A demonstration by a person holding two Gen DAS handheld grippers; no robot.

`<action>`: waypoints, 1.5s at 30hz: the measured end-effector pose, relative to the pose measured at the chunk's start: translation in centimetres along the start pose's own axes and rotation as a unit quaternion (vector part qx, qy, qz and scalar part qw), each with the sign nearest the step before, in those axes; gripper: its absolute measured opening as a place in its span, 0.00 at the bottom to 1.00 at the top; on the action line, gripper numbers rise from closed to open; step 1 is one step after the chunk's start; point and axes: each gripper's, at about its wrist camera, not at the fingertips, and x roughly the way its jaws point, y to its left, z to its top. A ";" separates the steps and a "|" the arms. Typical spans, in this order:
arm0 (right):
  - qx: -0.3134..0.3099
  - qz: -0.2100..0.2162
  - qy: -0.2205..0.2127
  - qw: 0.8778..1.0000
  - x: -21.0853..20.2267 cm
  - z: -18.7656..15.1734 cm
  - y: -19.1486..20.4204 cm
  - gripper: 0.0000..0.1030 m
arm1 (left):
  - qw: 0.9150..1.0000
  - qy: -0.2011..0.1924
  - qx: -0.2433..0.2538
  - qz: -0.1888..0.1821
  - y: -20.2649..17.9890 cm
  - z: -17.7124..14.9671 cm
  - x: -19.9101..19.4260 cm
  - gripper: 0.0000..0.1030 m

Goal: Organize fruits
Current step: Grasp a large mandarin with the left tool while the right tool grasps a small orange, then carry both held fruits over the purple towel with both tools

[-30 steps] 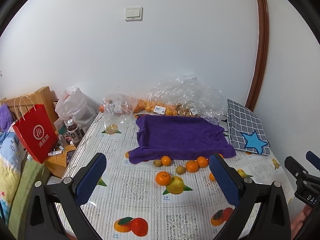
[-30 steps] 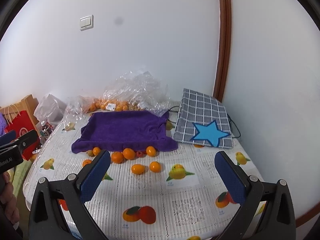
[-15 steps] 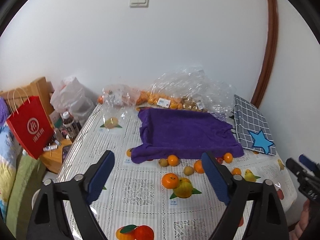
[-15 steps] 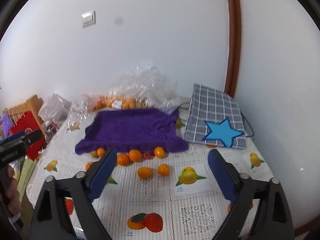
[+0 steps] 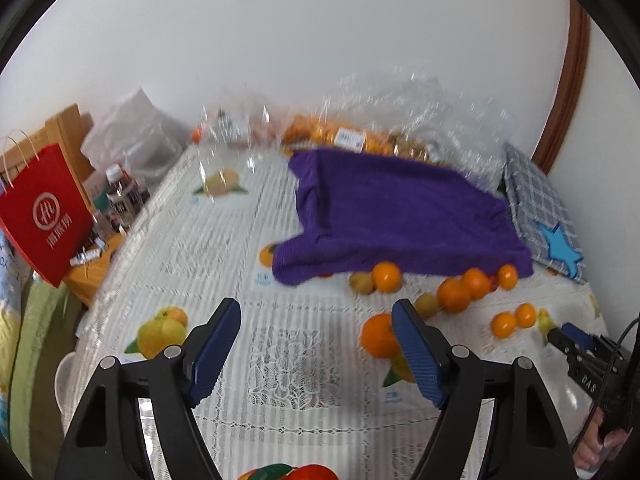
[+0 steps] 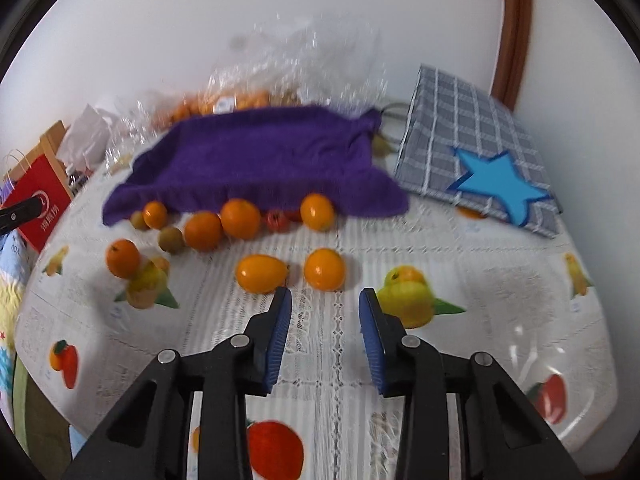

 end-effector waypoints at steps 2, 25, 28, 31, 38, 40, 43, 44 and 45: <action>0.003 0.008 0.008 1.000 1.5 0.0 -0.2 0.35 | 1.000 0.018 -0.001 -0.003 0.1 -0.3 1.3 0.75; 0.017 0.020 0.011 1.000 4.9 0.1 -2.9 0.34 | 0.991 0.111 0.031 -0.071 -5.0 -1.8 8.3 0.75; 0.019 0.007 0.008 1.000 3.8 -0.3 -3.2 0.34 | 0.990 0.117 0.040 -0.060 -5.7 -2.1 9.1 0.68; 0.023 -0.003 0.007 1.000 2.9 -0.5 -3.4 0.34 | 0.992 0.107 0.056 -0.035 -6.1 -2.2 9.2 0.49; 0.038 -0.011 0.002 0.999 1.9 -0.4 -2.9 0.34 | 0.990 0.110 0.059 -0.064 -5.6 -1.7 8.1 0.39; 0.042 -0.012 -0.003 0.999 1.7 -0.2 -2.6 0.34 | 0.990 0.107 0.060 -0.068 -5.4 -1.4 7.6 0.39; 0.050 -0.010 -0.007 0.999 1.4 0.1 -2.1 0.34 | 0.991 0.096 0.059 -0.074 -5.0 -0.7 6.4 0.39; 0.051 -0.009 -0.008 0.999 1.3 0.3 -2.0 0.34 | 0.991 0.093 0.057 -0.075 -4.8 -0.5 6.0 0.39; 0.051 -0.008 -0.009 0.999 1.2 0.5 -1.8 0.34 | 0.992 0.090 0.055 -0.075 -4.7 -0.2 5.6 0.39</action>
